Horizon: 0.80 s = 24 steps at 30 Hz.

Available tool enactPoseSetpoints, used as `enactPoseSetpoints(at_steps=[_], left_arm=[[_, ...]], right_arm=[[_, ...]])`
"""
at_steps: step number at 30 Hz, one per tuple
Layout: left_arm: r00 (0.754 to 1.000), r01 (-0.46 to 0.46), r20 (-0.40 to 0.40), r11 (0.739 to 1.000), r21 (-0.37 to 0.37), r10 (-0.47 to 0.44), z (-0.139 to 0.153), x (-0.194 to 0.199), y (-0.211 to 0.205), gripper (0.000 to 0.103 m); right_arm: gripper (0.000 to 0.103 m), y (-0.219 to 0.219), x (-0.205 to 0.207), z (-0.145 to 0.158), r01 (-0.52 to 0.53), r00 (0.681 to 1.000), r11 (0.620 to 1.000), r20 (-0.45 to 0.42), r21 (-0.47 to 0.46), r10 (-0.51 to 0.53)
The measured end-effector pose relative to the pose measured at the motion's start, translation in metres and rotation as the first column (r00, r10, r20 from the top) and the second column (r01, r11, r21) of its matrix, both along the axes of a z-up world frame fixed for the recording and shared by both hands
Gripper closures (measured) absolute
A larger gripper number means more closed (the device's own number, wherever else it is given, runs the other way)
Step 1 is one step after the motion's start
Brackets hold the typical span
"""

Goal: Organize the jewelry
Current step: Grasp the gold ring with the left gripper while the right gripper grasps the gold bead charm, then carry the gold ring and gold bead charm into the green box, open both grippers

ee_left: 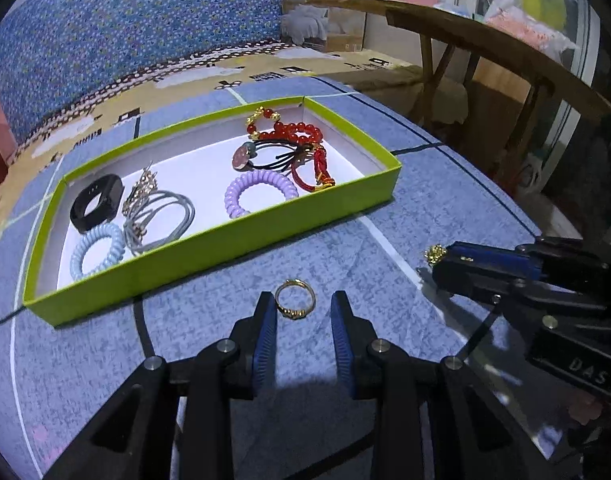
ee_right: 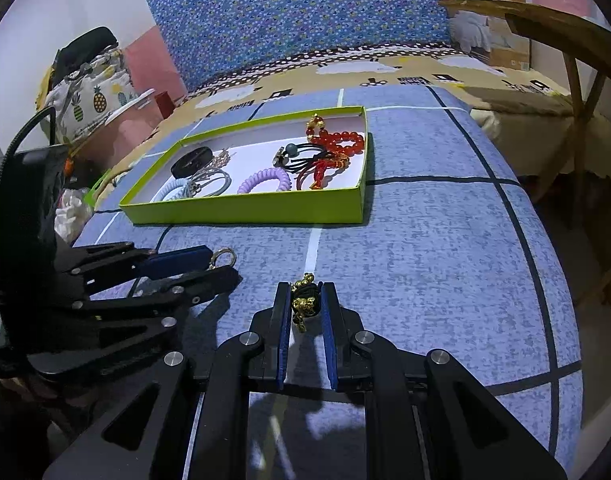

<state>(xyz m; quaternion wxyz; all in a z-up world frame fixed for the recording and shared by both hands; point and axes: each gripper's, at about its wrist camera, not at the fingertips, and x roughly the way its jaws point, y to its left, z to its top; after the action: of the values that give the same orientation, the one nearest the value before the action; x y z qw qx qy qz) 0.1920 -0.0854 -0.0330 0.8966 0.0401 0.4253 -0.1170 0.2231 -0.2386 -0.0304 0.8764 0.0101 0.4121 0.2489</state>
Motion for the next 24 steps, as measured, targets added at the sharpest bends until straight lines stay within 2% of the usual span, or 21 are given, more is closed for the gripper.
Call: enactPoseSetpoints(at_steps=[2, 7, 14, 24], left_arm=[[1.000, 0.001, 0.003, 1.000, 0.009, -0.001, 0.000, 0.000, -0.001, 0.081], [1.000, -0.004, 0.005, 1.000, -0.023, 0.004, 0.002, -0.003, 0.006, 0.081], [0.998, -0.005, 0.065, 0.996, -0.088, 0.011, 0.017, -0.024, 0.024, 0.081], [0.989, -0.047, 0.131, 0.991, -0.128, 0.064, 0.042, -0.035, 0.056, 0.081]], right_arm=[[0.088, 0.000, -0.001, 0.000, 0.001, 1.000, 1.000, 0.001, 0.003, -0.001], [0.088, 0.000, -0.006, 0.004, -0.001, 1.000, 1.000, 0.013, 0.006, 0.001], [0.088, 0.002, -0.016, 0.013, -0.004, 0.999, 1.000, 0.038, 0.013, 0.004], [0.088, 0.016, -0.016, 0.029, -0.034, 0.997, 0.999, 0.076, 0.022, 0.032]])
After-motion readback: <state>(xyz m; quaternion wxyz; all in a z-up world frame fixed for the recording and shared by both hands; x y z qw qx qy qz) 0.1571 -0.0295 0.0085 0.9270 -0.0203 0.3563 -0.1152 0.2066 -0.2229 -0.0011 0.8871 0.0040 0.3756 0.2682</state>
